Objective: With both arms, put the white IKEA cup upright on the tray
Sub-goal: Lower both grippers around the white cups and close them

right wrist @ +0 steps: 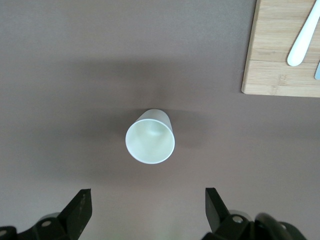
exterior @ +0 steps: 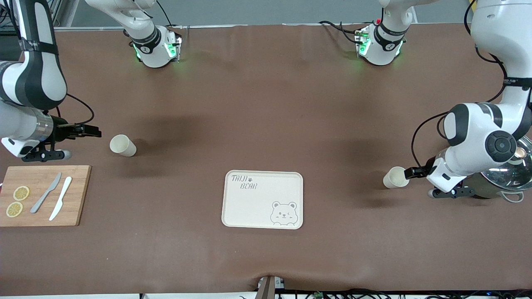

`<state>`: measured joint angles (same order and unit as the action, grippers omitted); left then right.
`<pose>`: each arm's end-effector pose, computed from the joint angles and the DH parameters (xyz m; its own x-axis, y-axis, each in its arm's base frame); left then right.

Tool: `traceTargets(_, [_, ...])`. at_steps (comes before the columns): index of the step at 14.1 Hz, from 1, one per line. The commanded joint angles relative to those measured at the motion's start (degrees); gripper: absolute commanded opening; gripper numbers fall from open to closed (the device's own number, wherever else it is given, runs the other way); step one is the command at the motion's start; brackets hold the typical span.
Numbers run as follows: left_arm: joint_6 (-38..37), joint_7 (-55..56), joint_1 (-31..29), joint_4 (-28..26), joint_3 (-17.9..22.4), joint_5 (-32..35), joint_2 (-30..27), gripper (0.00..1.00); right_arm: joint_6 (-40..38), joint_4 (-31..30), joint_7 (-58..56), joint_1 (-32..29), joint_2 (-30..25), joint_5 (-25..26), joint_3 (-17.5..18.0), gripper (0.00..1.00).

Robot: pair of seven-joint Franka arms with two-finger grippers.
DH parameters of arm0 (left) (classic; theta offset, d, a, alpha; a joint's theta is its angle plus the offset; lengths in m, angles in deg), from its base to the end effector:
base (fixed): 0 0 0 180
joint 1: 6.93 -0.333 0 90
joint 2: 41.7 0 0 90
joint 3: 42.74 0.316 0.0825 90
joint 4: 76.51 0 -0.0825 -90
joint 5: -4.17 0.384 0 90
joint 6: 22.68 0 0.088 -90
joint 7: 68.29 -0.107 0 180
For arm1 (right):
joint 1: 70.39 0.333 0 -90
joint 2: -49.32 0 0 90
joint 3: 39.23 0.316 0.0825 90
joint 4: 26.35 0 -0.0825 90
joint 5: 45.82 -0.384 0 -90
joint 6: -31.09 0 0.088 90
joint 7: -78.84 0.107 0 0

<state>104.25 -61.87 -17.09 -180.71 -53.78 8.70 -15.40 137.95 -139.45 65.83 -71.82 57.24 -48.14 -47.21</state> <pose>0.6411 0.0012 0.2856 0.9965 0.0641 -0.0545 0.0651 -0.9977 0.0184 0.5493 -0.0862 0.3829 0.9709 0.0523 -0.2335 0.0368 -0.9969 -0.0700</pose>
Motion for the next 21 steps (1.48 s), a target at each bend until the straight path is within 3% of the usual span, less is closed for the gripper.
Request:
traceTargets(1, [0.60, 0.79, -0.56, -0.30, -0.66, 1.36, 0.41, 0.71, 7.28, -8.16, 0.18, -1.29, -3.44, -1.02, 0.60, 1.00])
traceTargets(3, [0.69, 0.79, -0.65, -0.39, -0.74, 1.45, 1.29, 0.70, 12.39, -12.13, 0.18, -2.17, -3.44, -1.02, 0.51, 1.00])
traceTargets(7, [1.56, 0.79, -0.12, -0.30, -0.74, 1.01, 3.22, 0.58, 17.66, -15.65, 0.18, -3.14, -3.09, -1.02, 0.51, 1.00])
traceTargets(9, [1.83, 0.88, 0.14, -0.22, -0.74, 1.01, 4.54, 0.42, 21.27, -17.67, 0.18, -3.75, -2.91, -1.02, 0.60, 1.00])
traceTargets(12, [1.92, 1.05, 0.23, 0.22, -0.74, 0.92, 5.69, 0.00, 26.89, -21.62, 0.18, -3.76, -2.74, -1.02, 0.60, 1.00])
traceTargets(14, [1.83, 1.76, 0.32, 0.31, -0.83, 0.92, 5.69, 0.00, 30.85, -24.52, 0.18, -3.14, -2.74, -1.02, 0.69, 1.00])
traceTargets(18, [1.74, 1.93, 2.15, 1.45, -0.92, 0.92, 5.51, 0.00, 32.18, -25.76, 0.18, -2.96, -2.47, -1.10, 0.77, 0.74])
traceTargets(21, [1.65, 7.08, 6.36, 4.69, -0.92, 0.83, 5.51, 0.00, 34.99, -26.21, 0.18, -2.79, -1.42, -1.10, 0.77, 0.46])
